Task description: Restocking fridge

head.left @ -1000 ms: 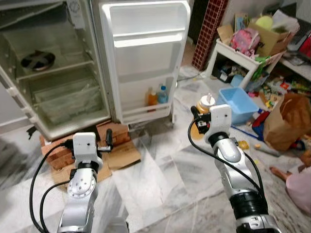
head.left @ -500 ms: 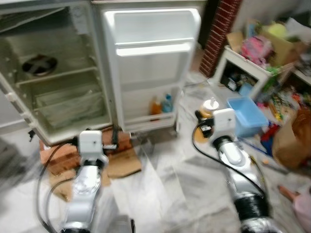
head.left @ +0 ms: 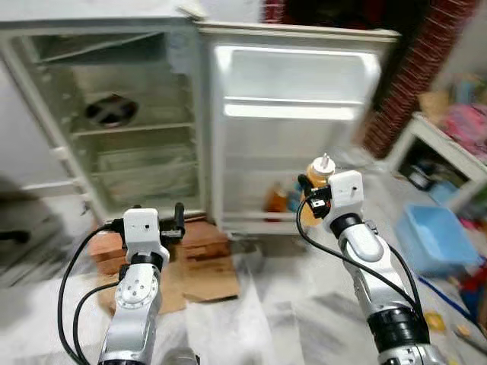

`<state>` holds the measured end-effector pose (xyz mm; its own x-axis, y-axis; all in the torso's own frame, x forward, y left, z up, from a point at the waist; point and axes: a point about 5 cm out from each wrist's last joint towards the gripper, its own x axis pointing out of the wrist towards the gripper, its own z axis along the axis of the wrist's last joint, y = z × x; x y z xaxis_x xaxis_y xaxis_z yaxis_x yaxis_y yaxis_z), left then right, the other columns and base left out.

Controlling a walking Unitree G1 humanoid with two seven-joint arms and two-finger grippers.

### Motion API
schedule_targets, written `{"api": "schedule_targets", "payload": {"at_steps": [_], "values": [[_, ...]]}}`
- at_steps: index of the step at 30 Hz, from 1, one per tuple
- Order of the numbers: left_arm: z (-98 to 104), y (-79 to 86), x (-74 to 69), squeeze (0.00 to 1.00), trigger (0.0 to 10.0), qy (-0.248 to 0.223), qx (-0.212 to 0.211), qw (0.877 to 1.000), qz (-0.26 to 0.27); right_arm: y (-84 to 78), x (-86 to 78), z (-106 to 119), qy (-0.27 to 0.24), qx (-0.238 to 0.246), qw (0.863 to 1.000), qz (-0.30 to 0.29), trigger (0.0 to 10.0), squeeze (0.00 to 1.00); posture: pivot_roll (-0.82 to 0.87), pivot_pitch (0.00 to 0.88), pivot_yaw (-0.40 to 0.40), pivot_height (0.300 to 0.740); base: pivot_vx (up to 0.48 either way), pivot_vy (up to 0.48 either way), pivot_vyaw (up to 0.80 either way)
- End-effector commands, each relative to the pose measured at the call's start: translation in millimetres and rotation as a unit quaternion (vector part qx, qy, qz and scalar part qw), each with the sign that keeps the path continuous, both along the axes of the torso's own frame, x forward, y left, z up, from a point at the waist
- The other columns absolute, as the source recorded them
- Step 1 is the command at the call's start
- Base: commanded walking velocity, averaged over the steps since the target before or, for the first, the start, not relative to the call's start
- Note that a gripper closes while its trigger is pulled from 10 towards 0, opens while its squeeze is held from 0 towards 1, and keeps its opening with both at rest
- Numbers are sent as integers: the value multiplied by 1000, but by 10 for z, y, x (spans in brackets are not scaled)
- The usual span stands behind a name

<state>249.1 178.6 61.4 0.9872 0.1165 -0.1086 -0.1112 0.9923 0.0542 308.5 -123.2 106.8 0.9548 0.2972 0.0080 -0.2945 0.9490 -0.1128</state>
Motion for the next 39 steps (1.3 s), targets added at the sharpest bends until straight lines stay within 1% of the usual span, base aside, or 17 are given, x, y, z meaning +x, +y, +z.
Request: {"api": "schedule_targets", "payload": {"at_steps": [1, 5, 11, 18, 23, 32, 33, 37, 39], "values": [[42, -131, 41, 0, 10000, -9, -4, 1000, -18, -181, 0, 18, -3, -7, 1000, -23, 10000, 0, 68, 0, -80, 740, 469, 0, 0], [30, -137, 41, 0, 10000, -6, -1, 1000, -19, -186, 0, 24, -4, -5, 1000, -24, 10000, 0, 67, 0, -80, 740, 477, 0, 0], [7, -127, 45, 0, 10000, 4, 5, 1000, -5, -188, 2, 24, -5, -6, 1000, -24, 10000, 0, 66, 0, -81, 740, 450, 0, 0], [-5, -103, 48, 0, 10000, 6, 8, 1000, 3, -174, 6, 29, -6, -7, 1000, -21, 10000, 0, 68, 0, -81, 740, 311, 0, 0], [19, -114, 50, 0, 10000, -5, 7, 1000, 8, -172, 7, 30, -7, -6, 1000, -20, 10000, 0, 69, 0, -80, 740, 0, 0, 0], [9, -131, 54, 0, 10000, -2, 6, 1000, 9, -165, -1, 19, -4, -5, 1000, -16, 10000, 0, 67, 0, -79, 740, 0, 0, 0], [8, -134, 55, 0, 10000, -2, 5, 1000, 9, -161, -3, 12, 0, -2, 1000, -12, 10000, 0, 68, 0, -79, 740, 0, 0, 0], [-13, -163, 58, 0, 10000, 6, -4, 1000, 8, -72, -56, -62, 29, 11, 999, 34, 10000, 0, 68, 0, -79, 740, 0, 0, 0], [-20, -178, 56, 0, 10000, 9, -8, 1000, 8, -36, -76, -83, 36, 12, 998, 44, 10000, 0, 69, 0, -79, 740, 0, 0, 0]]}}
